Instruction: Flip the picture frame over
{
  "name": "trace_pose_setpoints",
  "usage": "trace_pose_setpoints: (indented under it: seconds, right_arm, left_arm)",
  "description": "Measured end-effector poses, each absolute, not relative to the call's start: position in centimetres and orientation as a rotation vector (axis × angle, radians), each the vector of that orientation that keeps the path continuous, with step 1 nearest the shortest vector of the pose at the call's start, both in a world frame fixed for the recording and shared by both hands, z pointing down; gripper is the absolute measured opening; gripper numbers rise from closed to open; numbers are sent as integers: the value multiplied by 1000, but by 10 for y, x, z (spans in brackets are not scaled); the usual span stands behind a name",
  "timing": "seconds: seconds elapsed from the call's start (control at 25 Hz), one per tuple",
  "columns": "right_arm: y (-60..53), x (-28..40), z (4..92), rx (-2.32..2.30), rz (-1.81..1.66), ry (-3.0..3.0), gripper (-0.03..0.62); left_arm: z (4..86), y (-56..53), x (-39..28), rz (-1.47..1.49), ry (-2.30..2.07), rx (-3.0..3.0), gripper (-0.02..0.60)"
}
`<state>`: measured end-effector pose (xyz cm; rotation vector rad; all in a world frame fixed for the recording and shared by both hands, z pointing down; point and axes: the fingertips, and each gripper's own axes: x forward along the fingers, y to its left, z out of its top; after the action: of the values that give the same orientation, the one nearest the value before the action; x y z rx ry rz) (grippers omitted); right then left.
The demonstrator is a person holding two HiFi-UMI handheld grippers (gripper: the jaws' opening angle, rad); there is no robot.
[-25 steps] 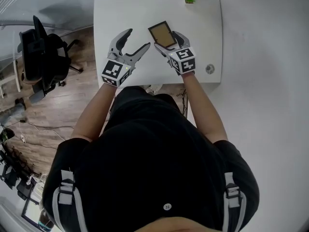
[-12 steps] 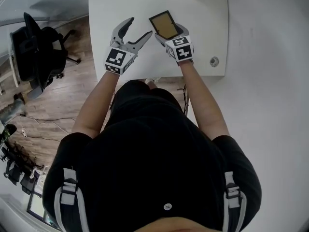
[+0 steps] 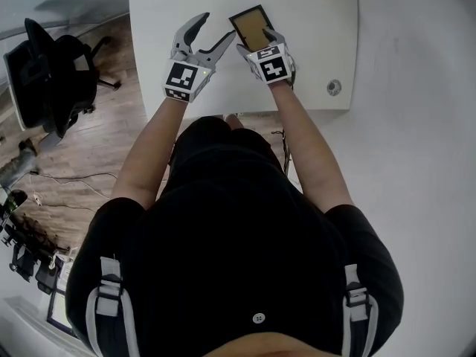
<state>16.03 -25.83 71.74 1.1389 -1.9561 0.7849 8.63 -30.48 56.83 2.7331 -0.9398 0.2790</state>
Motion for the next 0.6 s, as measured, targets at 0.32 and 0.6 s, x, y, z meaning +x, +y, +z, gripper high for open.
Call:
trace_pose_setpoints:
  seconds: [0.32, 0.6]
  right_arm:
    - [-252, 153, 740, 1127, 788, -1863, 307]
    - [-247, 155, 752, 1124, 723, -1784, 188]
  left_arm:
    - [580, -303, 91, 278, -934, 2715, 295]
    - [584, -301, 87, 269, -934, 2701, 291]
